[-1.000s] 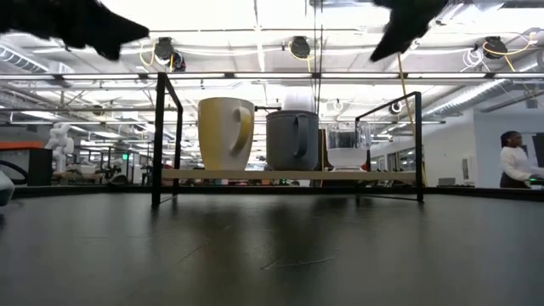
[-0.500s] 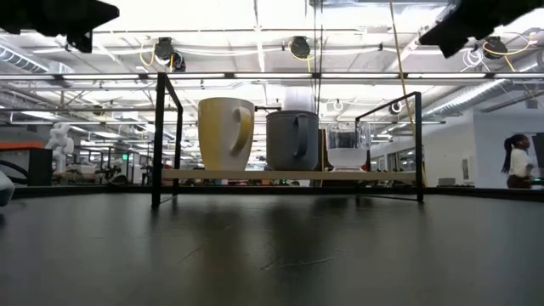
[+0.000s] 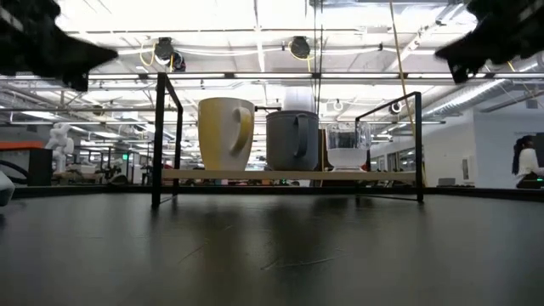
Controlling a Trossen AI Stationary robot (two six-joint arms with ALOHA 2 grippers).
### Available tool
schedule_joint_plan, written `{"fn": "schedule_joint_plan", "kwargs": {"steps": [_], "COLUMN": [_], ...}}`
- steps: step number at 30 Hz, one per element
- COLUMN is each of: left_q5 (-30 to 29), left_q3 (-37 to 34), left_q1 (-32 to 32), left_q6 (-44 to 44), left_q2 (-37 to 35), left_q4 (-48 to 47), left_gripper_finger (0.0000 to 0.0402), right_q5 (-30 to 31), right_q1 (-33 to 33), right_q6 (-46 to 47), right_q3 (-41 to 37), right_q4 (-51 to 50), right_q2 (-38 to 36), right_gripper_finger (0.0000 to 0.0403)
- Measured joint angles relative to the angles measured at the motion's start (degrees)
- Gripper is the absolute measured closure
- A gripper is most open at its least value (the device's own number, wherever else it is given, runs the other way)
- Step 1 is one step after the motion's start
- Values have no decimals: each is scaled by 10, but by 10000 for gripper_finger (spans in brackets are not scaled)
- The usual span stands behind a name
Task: Stack small to large cups/mugs on shelf
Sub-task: Return to Home Position
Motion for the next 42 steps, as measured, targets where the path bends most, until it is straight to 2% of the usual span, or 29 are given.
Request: {"fn": "schedule_joint_plan", "kwargs": {"steps": [5, 8, 13, 16, 18, 21, 25, 31, 42], "left_q5": [-14, -15, -16, 3, 37, 85, 88, 113, 120], "left_q3": [-18, -18, -18, -18, -18, -11, 0, 1, 2], "left_q1": [14, 17, 35, 48, 57, 67, 78, 88, 88], "left_q6": [-54, -35, -23, -26, -27, -22, -27, -38, -27], "left_q2": [-12, -11, -19, -19, -19, -19, -19, -20, -22], "left_q4": [-23, -20, -17, -18, -3, -9, -57, -82, -85], "left_gripper_finger": [401, 401, 401, 401, 401, 401, 401, 401, 401], "right_q5": [19, 20, 19, 19, 19, 16, -2, -100, -82], "right_q1": [0, 0, 0, 0, 0, 0, 0, 0, 55], "right_q6": [34, 35, 57, 58, 58, 55, 24, -1, -36], "right_q3": [-11, -28, -91, -130, -149, -167, -173, -174, -174], "right_q4": [31, 35, 133, 196, 219, 221, 227, 245, 244], "right_q2": [11, 24, 38, 38, 37, 36, 35, 31, 25], "right_gripper_finger": [403, 403, 403, 403, 403, 403, 403, 403, 403]}}
